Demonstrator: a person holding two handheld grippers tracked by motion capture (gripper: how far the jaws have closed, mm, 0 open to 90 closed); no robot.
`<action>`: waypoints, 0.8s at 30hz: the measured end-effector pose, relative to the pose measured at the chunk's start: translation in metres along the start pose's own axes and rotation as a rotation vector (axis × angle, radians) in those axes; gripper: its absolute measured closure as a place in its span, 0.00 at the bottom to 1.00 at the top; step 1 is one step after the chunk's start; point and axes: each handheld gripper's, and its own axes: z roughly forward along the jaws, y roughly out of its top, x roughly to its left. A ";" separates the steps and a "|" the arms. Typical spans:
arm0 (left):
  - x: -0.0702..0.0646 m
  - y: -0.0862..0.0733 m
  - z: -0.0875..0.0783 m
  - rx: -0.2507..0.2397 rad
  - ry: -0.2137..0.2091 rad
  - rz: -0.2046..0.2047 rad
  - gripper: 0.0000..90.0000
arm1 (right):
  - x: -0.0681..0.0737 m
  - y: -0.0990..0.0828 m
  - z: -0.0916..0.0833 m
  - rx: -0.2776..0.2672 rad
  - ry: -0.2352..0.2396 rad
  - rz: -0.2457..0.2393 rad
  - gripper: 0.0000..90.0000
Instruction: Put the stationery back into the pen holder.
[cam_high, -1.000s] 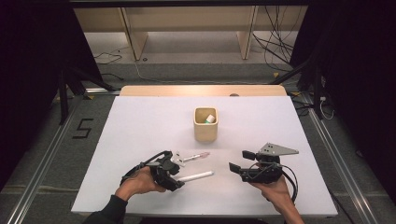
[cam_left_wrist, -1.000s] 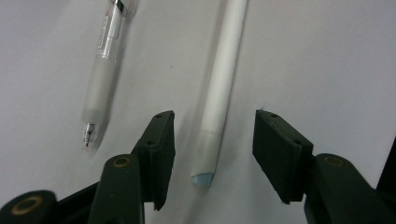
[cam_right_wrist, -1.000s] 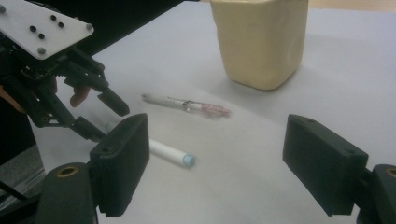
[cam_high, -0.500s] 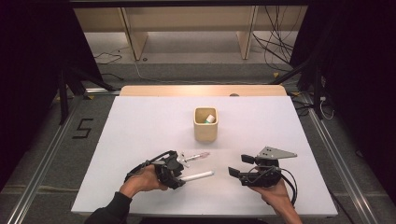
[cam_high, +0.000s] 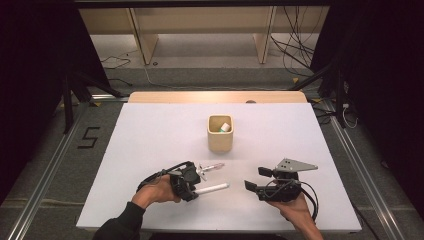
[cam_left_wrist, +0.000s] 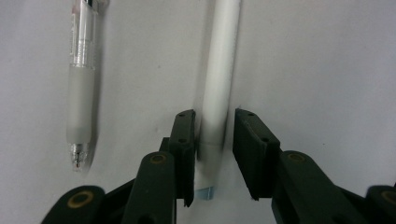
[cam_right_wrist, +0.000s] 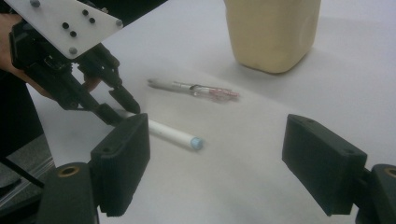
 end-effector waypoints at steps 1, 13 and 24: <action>0.001 0.001 0.000 0.014 -0.004 0.009 0.76 | 0.000 0.000 0.000 0.000 0.001 0.000 0.27; 0.000 0.006 0.000 0.043 -0.022 0.049 0.85 | 0.001 -0.002 0.002 0.005 0.005 -0.005 0.27; 0.002 0.003 -0.002 0.000 -0.034 0.047 0.87 | 0.002 -0.002 0.001 0.006 0.009 -0.003 0.27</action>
